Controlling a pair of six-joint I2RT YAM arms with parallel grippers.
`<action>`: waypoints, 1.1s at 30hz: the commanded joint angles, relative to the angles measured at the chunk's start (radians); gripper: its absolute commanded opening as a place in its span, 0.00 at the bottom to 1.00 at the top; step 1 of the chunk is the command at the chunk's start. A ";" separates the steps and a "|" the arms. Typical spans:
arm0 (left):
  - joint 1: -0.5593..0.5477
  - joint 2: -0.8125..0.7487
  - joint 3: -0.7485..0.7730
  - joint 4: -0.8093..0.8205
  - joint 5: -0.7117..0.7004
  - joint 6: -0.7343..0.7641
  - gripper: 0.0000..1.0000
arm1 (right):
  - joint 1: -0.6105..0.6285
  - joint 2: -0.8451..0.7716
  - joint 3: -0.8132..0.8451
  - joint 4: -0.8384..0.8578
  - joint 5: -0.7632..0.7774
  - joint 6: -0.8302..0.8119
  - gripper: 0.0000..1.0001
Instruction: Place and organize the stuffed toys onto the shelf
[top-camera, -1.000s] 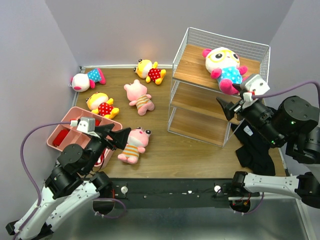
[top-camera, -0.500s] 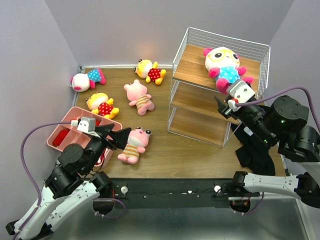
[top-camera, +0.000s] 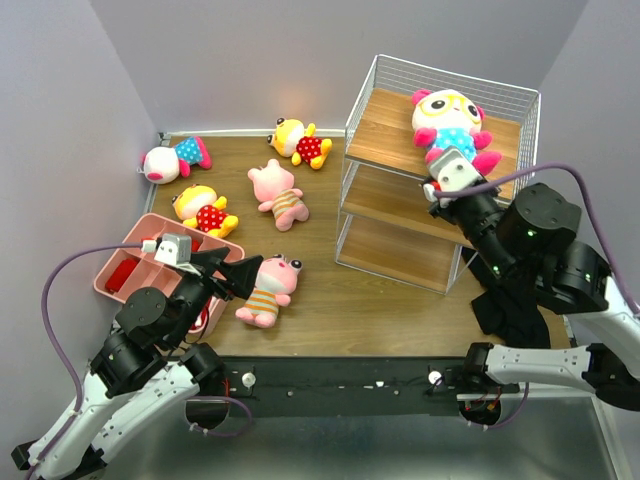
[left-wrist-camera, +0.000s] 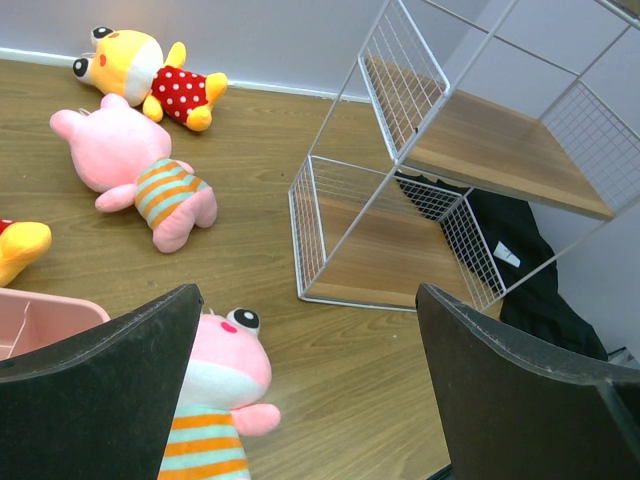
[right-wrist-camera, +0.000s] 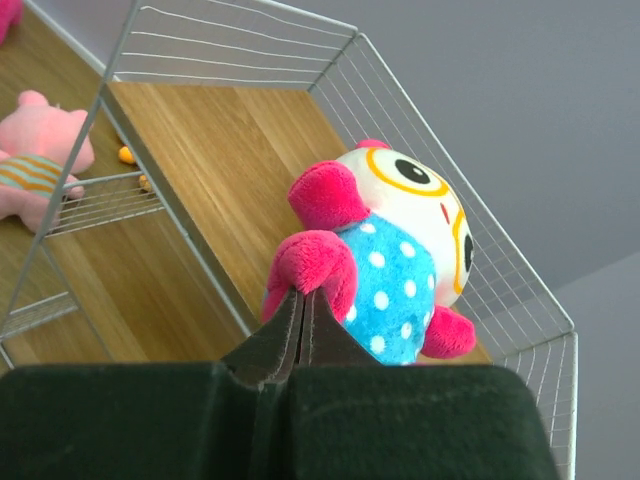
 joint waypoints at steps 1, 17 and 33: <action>0.003 0.008 -0.011 -0.004 0.010 0.010 0.99 | -0.001 0.060 0.077 0.057 0.181 0.016 0.01; 0.007 0.005 -0.012 -0.004 0.010 0.012 0.99 | 0.001 0.140 0.258 -0.095 0.364 0.118 0.01; 0.009 0.010 -0.014 -0.003 0.008 0.012 0.99 | 0.010 0.195 0.274 -0.333 0.345 0.260 0.01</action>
